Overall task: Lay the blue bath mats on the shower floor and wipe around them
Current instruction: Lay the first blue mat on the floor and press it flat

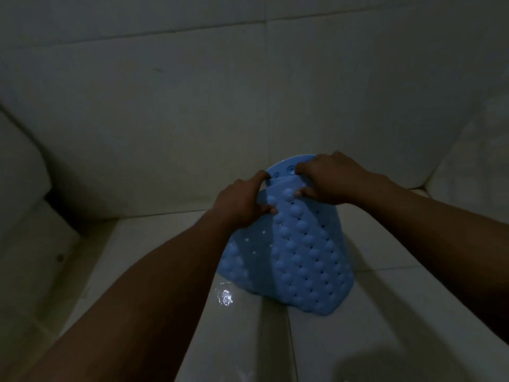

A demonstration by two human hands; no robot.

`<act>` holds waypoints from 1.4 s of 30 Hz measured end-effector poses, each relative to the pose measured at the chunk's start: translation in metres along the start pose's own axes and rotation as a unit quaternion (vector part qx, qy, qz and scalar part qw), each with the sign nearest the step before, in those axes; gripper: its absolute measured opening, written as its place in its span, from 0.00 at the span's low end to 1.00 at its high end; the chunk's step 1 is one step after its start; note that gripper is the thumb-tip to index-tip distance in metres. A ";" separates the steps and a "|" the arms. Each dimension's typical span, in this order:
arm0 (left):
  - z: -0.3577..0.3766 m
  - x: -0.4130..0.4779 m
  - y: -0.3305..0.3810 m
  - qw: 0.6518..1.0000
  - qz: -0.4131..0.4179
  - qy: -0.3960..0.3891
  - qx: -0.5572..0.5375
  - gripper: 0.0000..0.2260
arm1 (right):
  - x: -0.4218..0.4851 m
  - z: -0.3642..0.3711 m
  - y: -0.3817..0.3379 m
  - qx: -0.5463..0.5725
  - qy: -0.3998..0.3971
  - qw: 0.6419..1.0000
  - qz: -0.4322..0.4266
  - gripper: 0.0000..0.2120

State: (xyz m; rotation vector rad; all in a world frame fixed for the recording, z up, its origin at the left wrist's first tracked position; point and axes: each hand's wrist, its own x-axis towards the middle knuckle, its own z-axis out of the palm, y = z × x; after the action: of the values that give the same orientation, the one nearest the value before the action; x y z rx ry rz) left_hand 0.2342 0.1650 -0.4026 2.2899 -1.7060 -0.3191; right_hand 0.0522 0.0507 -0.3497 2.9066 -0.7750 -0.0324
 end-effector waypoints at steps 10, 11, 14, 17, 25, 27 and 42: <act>-0.024 0.003 0.022 0.997 0.061 0.039 0.000 0.21 | -0.023 -0.011 0.018 -0.009 0.054 0.998 -0.005 0.15; -0.029 0.004 0.025 0.998 0.060 0.030 -0.002 0.21 | -0.021 -0.011 0.021 0.008 0.032 0.999 0.002 0.14; -0.040 0.004 0.032 0.998 0.014 -0.049 -0.033 0.25 | -0.011 -0.011 0.030 0.088 -0.063 0.994 0.007 0.13; -0.035 0.004 0.032 0.990 -0.019 -0.140 -0.011 0.25 | -0.004 0.000 0.028 0.167 -0.163 0.972 -0.001 0.12; 0.072 -0.010 -0.012 0.981 -0.066 -0.177 0.044 0.30 | 0.015 0.125 -0.007 0.091 -0.245 0.965 0.025 0.21; 0.103 -0.013 -0.030 0.981 -0.093 -0.166 0.046 0.28 | 0.015 0.157 -0.016 0.063 -0.201 0.976 0.050 0.24; 0.265 -0.113 -0.045 0.952 -0.215 -0.220 0.004 0.41 | -0.087 0.288 -0.035 0.402 -0.052 0.792 0.456 0.46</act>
State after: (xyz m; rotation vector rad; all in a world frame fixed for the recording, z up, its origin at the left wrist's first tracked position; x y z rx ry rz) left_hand 0.1547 0.2641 -0.6650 2.7332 -1.3452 -0.9762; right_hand -0.0217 0.0890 -0.6408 2.7527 -2.6645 0.3065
